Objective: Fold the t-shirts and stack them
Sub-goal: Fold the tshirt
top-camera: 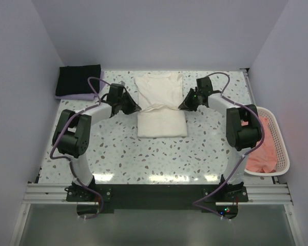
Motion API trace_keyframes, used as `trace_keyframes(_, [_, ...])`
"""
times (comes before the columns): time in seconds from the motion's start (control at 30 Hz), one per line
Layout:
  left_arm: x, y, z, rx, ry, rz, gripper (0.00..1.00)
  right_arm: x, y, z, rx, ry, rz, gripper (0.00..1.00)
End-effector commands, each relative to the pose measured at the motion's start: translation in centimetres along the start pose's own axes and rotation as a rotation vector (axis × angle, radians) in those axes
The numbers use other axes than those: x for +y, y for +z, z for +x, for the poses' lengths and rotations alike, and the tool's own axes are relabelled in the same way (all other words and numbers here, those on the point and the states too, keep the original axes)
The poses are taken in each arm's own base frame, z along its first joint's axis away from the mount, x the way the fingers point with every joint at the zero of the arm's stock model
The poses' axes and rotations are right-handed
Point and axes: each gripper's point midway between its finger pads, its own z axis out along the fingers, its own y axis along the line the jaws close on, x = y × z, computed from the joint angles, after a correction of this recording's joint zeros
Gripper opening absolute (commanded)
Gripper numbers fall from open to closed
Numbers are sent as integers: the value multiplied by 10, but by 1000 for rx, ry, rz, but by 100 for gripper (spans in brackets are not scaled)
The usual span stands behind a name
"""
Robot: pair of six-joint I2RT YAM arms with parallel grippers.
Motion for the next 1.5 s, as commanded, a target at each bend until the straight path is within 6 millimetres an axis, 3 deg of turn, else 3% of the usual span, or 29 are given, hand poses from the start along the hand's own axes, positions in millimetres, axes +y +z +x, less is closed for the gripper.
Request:
trace_keyframes(0.0, [-7, 0, -26, -46, 25, 41, 26, 16, -1, -23, -26, -52, -74, 24])
trace_keyframes(0.1, [-9, -11, -44, -85, 68, 57, 58, 15, -11, -27, -40, -104, -64, 40])
trace_keyframes(0.17, [-18, -23, -54, -121, 108, 73, 60, 21, -30, -34, -106, -140, -57, 45])
trace_keyframes(0.2, [-15, -27, -47, -102, 105, 51, 61, 15, -32, -25, -104, -142, -34, 49])
trace_keyframes(0.23, [-20, -30, -42, -101, 114, 55, 60, 23, -48, -24, -139, -163, -44, 49])
trace_keyframes(0.3, [-26, -35, -32, -119, 132, 61, 52, 26, -49, -5, -163, -222, -7, 50])
trace_keyframes(0.37, [-34, -27, -8, -79, 146, 61, 40, 32, -48, 8, -163, -276, 19, 50])
trace_keyframes(0.43, [-47, -17, 7, -58, 158, 95, 29, 39, -38, 22, -155, -314, 35, 50])
trace_keyframes(0.47, [-47, -8, 14, -36, 159, 98, 20, 33, -26, 29, -127, -317, 50, 49])
trace_keyframes(0.57, [-55, 13, 29, 5, 175, 116, 10, 21, -3, 35, -100, -309, 77, 49])
trace_keyframes(0.63, [-55, 24, 39, 31, 187, 113, 8, 10, 8, 37, -97, -305, 110, 48])
trace_keyframes(0.7, [-41, 37, 52, 65, 181, 76, 5, -5, 19, 46, -68, -290, 139, 47])
trace_keyframes(0.83, [-22, 41, 90, 119, 185, 22, 2, -31, 19, 66, -48, -234, 177, 47])
trace_keyframes(0.87, [-10, 37, 99, 119, 183, -4, 1, -48, 16, 79, -32, -213, 210, 47])
trace_keyframes(0.93, [-4, 28, 108, 109, 171, -24, 0, -50, 7, 85, -45, -195, 195, 47])
trace_keyframes(0.97, [13, 23, 120, 124, 161, -51, 0, -64, 5, 99, -24, -186, 204, 47])
trace_keyframes(1.03, [16, 11, 129, 115, 148, -50, 0, -66, -6, 107, -29, -181, 183, 47])
trace_keyframes(1.07, [31, 5, 140, 123, 145, -73, 0, -79, -9, 121, -5, -172, 201, 47])
trace_keyframes(1.13, [31, -9, 147, 119, 146, -63, 0, -78, -20, 131, -2, -169, 165, 47])
trace_keyframes(1.17, [44, -16, 158, 136, 146, -81, 0, -93, -25, 148, 25, -162, 181, 47])
trace_keyframes(1.23, [39, -30, 169, 135, 156, -57, 0, -97, -33, 164, 50, -163, 157, 47])
trace_keyframes(1.27, [51, -38, 181, 153, 156, -74, 0, -89, -42, 169, 40, -176, 122, 47])
trace_keyframes(1.3, [51, -44, 192, 170, 169, -65, 0, -103, -47, 187, 73, -178, 141, 47])
trace_keyframes(1.33, [44, -52, 194, 165, 163, -41, 0, -103, -52, 195, 83, -186, 129, 47])
trace_keyframes(1.37, [56, -60, 206, 186, 162, -59, 0, -104, -60, 214, 108, -217, 116, 47])
trace_keyframes(1.43, [49, -73, 220, 195, 165, -22, 0, -106, -69, 229, 131, -253, 115, 47])
trace_keyframes(1.47, [58, -79, 228, 213, 165, -33, 0, -111, -74, 240, 156, -275, 119, 47])
